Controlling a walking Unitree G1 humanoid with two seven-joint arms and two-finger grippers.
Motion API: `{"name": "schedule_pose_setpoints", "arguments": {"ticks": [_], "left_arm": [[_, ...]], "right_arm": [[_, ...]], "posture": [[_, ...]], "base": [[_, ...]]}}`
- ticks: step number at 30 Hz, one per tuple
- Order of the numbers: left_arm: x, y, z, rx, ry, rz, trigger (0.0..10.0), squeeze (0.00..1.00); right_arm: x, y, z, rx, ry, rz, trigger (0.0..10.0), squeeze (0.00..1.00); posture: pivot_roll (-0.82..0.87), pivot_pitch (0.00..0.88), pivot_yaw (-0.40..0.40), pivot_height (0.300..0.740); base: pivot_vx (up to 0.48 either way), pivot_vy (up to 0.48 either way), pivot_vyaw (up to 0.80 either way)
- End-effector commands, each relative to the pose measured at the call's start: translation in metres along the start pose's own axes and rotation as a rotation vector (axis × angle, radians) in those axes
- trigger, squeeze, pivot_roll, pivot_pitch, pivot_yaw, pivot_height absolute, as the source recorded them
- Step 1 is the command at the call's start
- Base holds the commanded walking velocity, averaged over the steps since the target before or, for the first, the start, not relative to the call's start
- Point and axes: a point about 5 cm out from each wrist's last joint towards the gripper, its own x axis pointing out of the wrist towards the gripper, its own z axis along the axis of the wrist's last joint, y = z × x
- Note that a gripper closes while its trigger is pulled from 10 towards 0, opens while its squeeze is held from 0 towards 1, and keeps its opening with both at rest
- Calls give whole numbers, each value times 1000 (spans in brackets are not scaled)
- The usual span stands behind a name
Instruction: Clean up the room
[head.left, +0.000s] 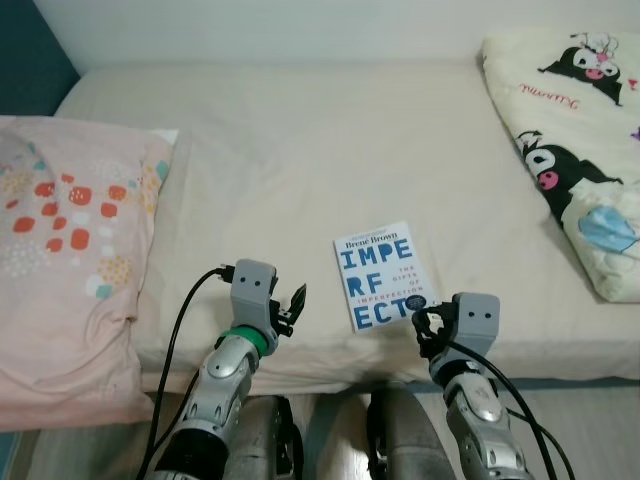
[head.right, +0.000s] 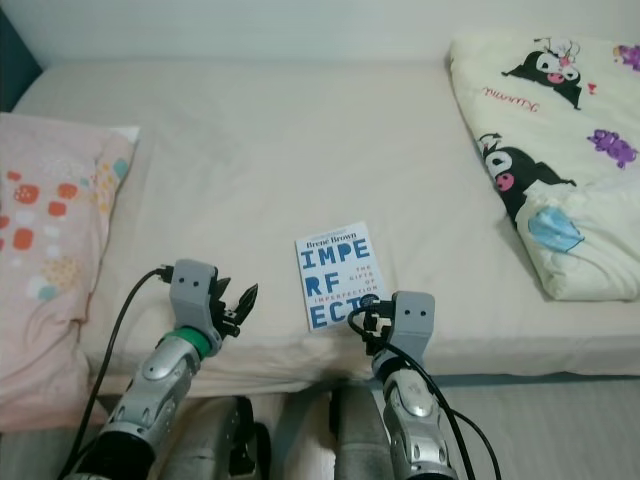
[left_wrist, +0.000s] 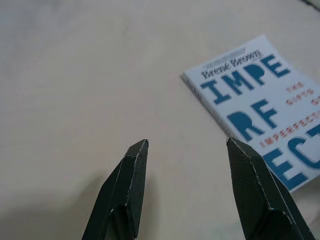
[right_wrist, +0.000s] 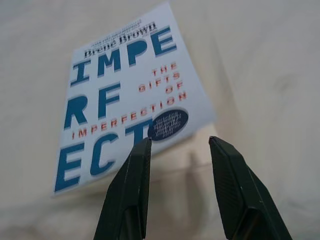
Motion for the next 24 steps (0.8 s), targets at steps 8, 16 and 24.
{"name": "schedule_pose_setpoints", "arguments": {"ticks": [8,16,24], "left_arm": [[-4,-4,-7,5,36,-32,10000,0],[-5,-4,-6,10,35,-46,10000,0],[-4,4,-3,-99,28,-29,10000,0]], "right_arm": [[-6,-1,-10,23,39,-18,10000,0],[-7,1,-5,52,4,-11,10000,51],[0,-2,15,93,-119,7,10000,1000]], "posture": [[6,180,118,637],[8,183,117,637],[16,204,111,637]], "base": [[0,0,0],[0,0,0],[0,0,0]]}}
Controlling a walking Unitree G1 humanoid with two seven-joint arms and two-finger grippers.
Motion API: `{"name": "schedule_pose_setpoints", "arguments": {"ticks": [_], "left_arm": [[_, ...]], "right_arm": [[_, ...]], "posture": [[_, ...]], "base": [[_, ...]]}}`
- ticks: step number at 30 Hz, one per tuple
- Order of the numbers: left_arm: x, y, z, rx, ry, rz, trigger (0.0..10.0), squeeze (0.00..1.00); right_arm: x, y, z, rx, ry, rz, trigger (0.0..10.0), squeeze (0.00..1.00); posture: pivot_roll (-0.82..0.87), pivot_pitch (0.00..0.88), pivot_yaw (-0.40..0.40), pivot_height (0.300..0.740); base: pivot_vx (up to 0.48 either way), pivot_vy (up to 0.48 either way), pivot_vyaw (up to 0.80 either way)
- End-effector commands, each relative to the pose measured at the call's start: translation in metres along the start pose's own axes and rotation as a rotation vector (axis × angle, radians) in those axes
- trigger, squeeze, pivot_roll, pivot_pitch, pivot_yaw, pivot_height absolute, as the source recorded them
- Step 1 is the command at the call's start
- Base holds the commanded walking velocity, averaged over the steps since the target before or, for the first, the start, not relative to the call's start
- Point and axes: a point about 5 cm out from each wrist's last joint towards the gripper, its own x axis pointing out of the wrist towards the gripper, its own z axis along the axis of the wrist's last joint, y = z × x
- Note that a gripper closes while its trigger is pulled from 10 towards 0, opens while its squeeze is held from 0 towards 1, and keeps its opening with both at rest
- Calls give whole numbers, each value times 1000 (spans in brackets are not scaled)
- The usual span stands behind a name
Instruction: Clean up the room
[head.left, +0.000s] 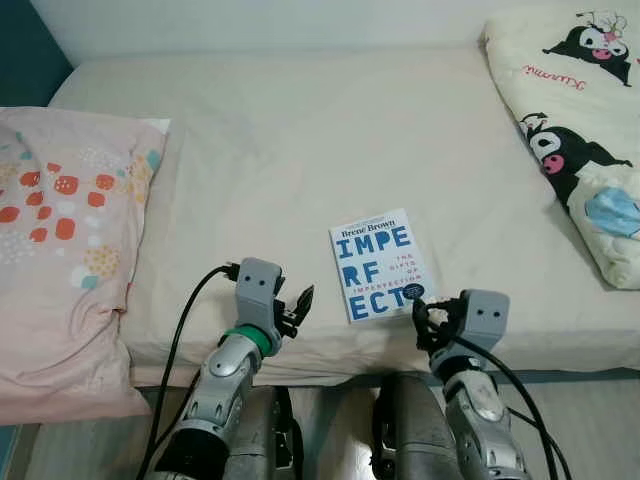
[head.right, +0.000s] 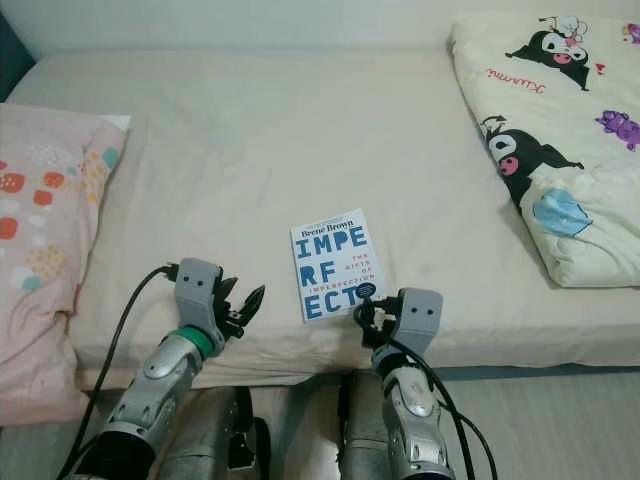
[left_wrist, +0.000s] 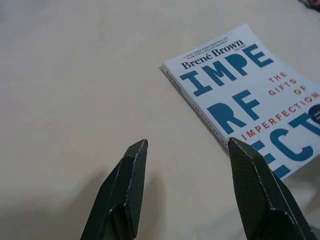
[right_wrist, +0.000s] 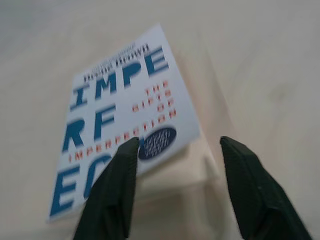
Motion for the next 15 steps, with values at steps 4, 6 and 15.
{"name": "schedule_pose_setpoints", "arguments": {"ticks": [4,6,15], "left_arm": [[-4,14,-16,-274,67,74,10000,0],[0,16,-29,-446,128,91,10000,0],[12,3,-40,-556,218,35,10000,0]], "right_arm": [[2,-3,15,46,-95,11,10000,1000],[-1,-4,24,59,-156,5,10000,1000],[-6,-12,28,92,-160,-48,10000,1000]], "posture": [[11,223,99,637],[-2,244,93,637],[-47,306,127,637]], "base": [[0,0,0],[0,0,0],[0,0,0]]}}
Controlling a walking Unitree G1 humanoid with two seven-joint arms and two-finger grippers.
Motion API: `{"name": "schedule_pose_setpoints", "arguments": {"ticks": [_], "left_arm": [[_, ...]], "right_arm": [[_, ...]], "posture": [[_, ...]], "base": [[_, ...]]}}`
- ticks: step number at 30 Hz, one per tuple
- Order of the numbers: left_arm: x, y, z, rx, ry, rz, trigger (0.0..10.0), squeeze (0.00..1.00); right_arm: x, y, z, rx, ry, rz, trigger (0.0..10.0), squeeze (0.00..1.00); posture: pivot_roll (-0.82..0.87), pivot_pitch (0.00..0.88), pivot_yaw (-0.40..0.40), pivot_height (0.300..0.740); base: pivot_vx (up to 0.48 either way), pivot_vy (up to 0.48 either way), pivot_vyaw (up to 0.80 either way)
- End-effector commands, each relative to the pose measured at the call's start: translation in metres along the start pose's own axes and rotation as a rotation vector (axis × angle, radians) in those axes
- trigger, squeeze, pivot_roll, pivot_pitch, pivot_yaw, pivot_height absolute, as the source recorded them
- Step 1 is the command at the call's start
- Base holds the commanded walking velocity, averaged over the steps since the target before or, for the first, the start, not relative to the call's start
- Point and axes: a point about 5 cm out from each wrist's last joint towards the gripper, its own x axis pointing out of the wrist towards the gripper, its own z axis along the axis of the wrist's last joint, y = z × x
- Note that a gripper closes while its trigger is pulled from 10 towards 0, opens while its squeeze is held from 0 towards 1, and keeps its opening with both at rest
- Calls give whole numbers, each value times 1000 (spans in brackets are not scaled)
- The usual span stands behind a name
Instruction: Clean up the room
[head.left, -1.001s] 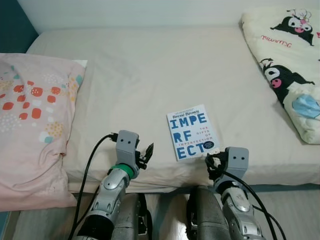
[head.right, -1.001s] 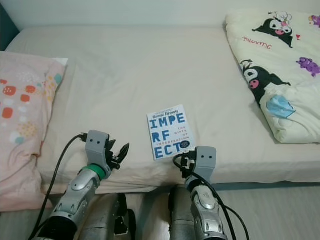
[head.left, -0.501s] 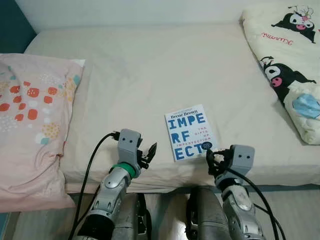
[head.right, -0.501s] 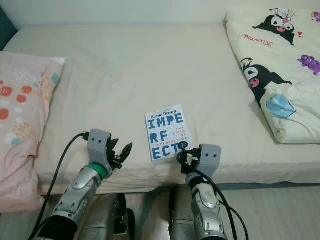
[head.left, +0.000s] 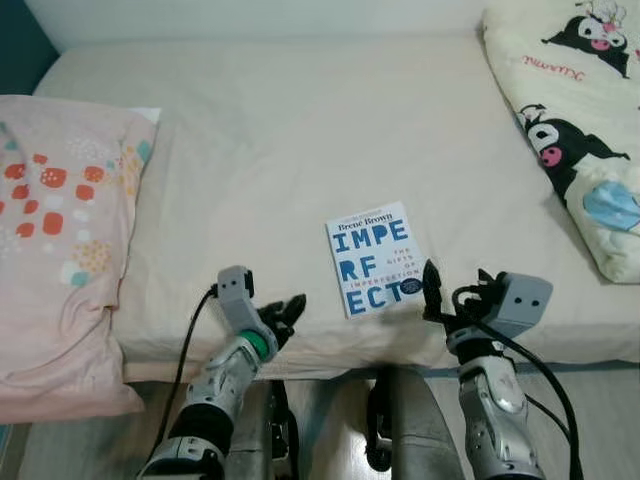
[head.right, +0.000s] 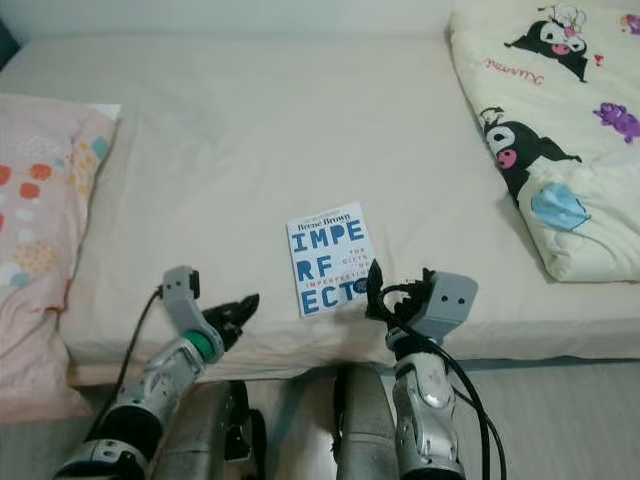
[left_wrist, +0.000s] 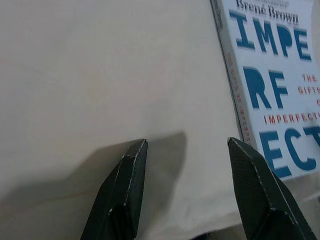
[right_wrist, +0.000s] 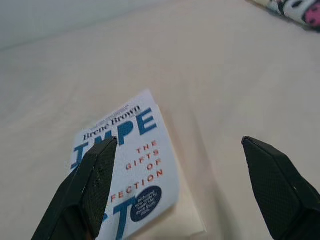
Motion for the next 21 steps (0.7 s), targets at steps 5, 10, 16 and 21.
{"name": "schedule_pose_setpoints", "arguments": {"ticks": [5,10,16,21], "left_arm": [[4,-6,-11,-137,30,-42,10000,0],[11,-25,-21,-308,37,-140,10000,0],[17,-49,-35,-324,104,-238,10000,0],[23,-75,-38,-366,137,-345,10000,0]], "right_arm": [[-6,-11,-1,58,16,-65,10000,1000],[-17,-5,0,88,45,-34,10000,1000],[-37,-6,-17,-3,159,-35,10000,1000],[-52,-13,-25,10,187,-102,10000,1000]], "posture": [[-69,336,146,637],[-96,358,163,637],[-116,380,191,637],[-112,384,209,637]], "base": [[0,0,0],[0,0,0],[0,0,0],[0,0,0]]}}
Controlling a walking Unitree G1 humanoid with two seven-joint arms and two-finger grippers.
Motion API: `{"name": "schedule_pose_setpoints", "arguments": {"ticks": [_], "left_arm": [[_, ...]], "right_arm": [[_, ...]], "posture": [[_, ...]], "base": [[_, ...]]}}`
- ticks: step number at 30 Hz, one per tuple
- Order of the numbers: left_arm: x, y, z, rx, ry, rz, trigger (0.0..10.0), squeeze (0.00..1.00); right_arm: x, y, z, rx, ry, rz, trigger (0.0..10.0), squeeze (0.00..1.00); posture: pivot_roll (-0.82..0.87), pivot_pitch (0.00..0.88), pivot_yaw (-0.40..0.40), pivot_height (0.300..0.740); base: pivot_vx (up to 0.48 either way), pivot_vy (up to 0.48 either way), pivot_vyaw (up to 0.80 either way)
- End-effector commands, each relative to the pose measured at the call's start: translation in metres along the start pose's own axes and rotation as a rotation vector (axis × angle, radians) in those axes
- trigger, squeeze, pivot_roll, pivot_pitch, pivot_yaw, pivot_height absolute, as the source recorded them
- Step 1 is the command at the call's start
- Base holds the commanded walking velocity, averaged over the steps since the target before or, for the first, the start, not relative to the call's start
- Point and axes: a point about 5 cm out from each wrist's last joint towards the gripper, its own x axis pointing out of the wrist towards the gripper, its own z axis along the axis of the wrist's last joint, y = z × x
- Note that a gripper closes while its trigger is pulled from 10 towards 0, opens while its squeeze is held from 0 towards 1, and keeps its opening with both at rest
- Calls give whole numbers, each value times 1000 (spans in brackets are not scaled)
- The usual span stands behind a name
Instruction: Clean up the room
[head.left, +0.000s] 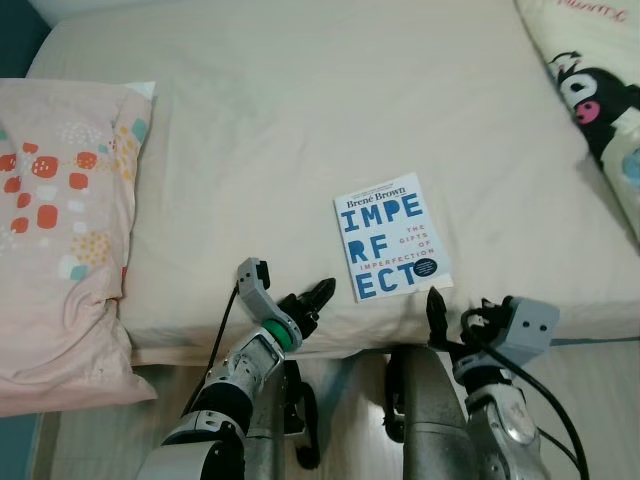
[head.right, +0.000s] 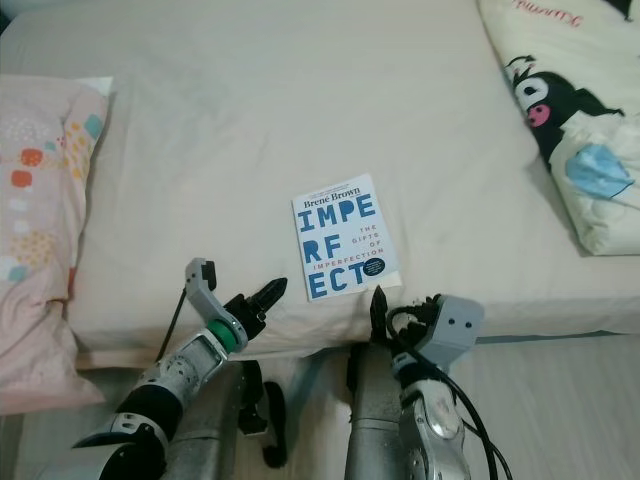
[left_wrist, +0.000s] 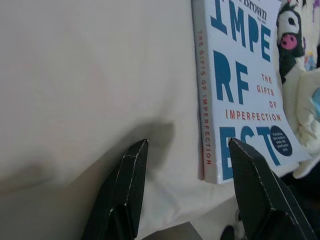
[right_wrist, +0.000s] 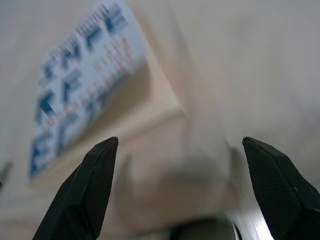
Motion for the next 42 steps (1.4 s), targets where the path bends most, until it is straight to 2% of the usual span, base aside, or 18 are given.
{"name": "schedule_pose_setpoints", "arguments": {"ticks": [1,11,14,17,23,25,27,28,30,33,34,35,36,37,39,40,41,42], "left_arm": [[18,-29,-42,-109,103,-82,10000,0],[28,-56,-69,-88,183,-175,10000,0],[29,-61,-76,-88,198,-190,10000,0],[34,-80,-90,-75,224,-248,10000,0],[39,-96,-95,-59,226,-291,10000,0],[41,-105,-98,-66,228,-323,10000,0],[46,-137,-101,-113,220,-431,10000,0],[46,-137,-101,-113,220,-431,10000,0],[48,-153,-94,-142,188,-495,10000,0],[49,-151,-85,-143,155,-492,10000,0],[49,-143,-72,-113,119,-473,10000,0],[49,-143,-72,-113,119,-473,10000,0],[47,-126,-58,-34,89,-421,10000,0],[47,-126,-58,-34,89,-421,10000,0],[37,-84,-26,306,38,-273,10000,0],[37,-84,-26,306,38,-273,10000,0],[27,-62,-4,469,-11,-183,10000,0],[27,-62,-4,469,-11,-183,10000,0]], "right_arm": [[-8,-5,-7,5,30,-31,10000,1000],[-9,-4,-9,96,22,-42,10000,1000],[-9,-3,-9,101,20,-37,10000,1000],[-11,-5,-10,91,23,-50,10000,1000],[-12,-8,-11,82,27,-68,10000,1000],[-12,-9,-12,81,29,-70,10000,1000],[-11,-9,-13,78,34,-64,10000,1000],[-11,-9,-13,78,34,-64,10000,1000],[-10,-8,-15,75,41,-55,10000,1000],[-9,-7,-16,74,45,-49,10000,1000],[-7,-6,-17,73,50,-40,10000,1000],[-7,-6,-17,73,50,-40,10000,1000],[-4,-4,-18,68,56,-26,10000,1000],[-4,-4,-18,68,56,-26,10000,1000],[4,2,-20,23,75,21,10000,1000],[4,2,-20,23,75,21,10000,1000],[11,9,-19,-18,80,71,10000,1000],[11,9,-19,-18,80,71,10000,1000]], "posture": [[-112,384,209,637],[-97,379,216,637],[-99,379,216,637],[-96,380,214,637],[-93,381,211,637],[-90,381,209,637],[-84,377,205,637],[-84,377,205,637],[-77,368,198,637],[-73,363,194,637],[-67,357,187,637],[-67,357,187,637],[-57,344,173,637],[-57,344,173,637],[-40,330,151,637],[-40,330,151,637],[-34,325,143,637],[-34,325,143,637]], "base": [[0,0,0],[0,0,0],[0,0,0],[0,0,0],[0,0,0],[0,0,0],[0,0,0],[0,0,0],[0,0,0],[0,0,0],[0,0,0],[0,0,0],[0,0,0],[0,0,0],[0,0,0],[0,0,0],[0,0,0],[0,0,0]]}}
